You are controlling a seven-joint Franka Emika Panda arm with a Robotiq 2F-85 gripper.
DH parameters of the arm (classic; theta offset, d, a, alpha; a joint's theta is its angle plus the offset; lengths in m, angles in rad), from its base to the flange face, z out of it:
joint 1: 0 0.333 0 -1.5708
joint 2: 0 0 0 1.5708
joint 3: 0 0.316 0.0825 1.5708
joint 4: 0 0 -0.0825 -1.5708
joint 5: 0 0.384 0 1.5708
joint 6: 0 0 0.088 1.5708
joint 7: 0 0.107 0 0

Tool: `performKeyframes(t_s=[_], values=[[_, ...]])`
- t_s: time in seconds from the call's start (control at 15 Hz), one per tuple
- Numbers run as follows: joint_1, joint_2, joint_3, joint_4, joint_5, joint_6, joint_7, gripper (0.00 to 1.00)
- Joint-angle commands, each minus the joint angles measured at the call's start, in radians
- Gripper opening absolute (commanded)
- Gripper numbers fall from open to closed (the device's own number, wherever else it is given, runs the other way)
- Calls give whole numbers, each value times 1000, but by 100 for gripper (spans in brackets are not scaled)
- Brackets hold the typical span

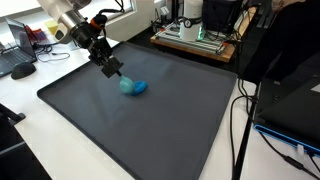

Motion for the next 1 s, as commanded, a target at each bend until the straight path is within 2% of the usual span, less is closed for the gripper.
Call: performKeyframes(t_s=[0.0, 0.2, 0.53, 0.93], values=[[-28, 53, 3, 59, 48, -48, -43, 22], [-30, 51, -4, 49, 49, -23, -49, 22], [-4, -26, -25, -32, 26, 37, -31, 22], [34, -156, -40, -182, 26, 170, -12, 22]])
